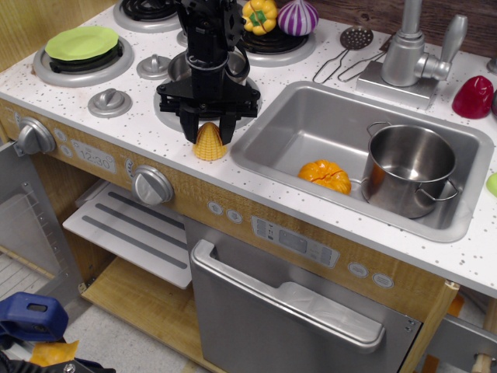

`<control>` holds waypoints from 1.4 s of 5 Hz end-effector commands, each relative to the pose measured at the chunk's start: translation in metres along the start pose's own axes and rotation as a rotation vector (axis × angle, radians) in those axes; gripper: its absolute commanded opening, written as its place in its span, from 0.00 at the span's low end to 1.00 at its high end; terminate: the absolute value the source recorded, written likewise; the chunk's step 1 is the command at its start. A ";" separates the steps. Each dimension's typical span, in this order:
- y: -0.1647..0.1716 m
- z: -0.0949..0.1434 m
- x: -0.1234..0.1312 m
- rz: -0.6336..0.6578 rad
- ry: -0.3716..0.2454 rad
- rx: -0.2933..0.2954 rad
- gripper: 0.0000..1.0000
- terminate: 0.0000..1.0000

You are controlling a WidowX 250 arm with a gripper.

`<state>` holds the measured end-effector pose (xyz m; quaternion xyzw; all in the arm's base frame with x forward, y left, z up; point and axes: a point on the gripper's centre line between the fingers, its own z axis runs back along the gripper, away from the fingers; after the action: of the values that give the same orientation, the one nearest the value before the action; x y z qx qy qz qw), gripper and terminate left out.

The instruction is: Put corn in pan which-is on stove

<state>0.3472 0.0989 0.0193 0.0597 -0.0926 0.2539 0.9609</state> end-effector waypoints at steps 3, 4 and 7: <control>0.009 0.095 0.051 -0.104 -0.201 0.197 0.00 0.00; 0.011 0.104 0.066 -0.158 -0.259 0.227 0.00 0.00; 0.009 0.063 0.107 -0.255 -0.257 0.072 0.00 0.00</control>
<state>0.4174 0.1428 0.0701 0.1136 -0.1592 0.1269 0.9724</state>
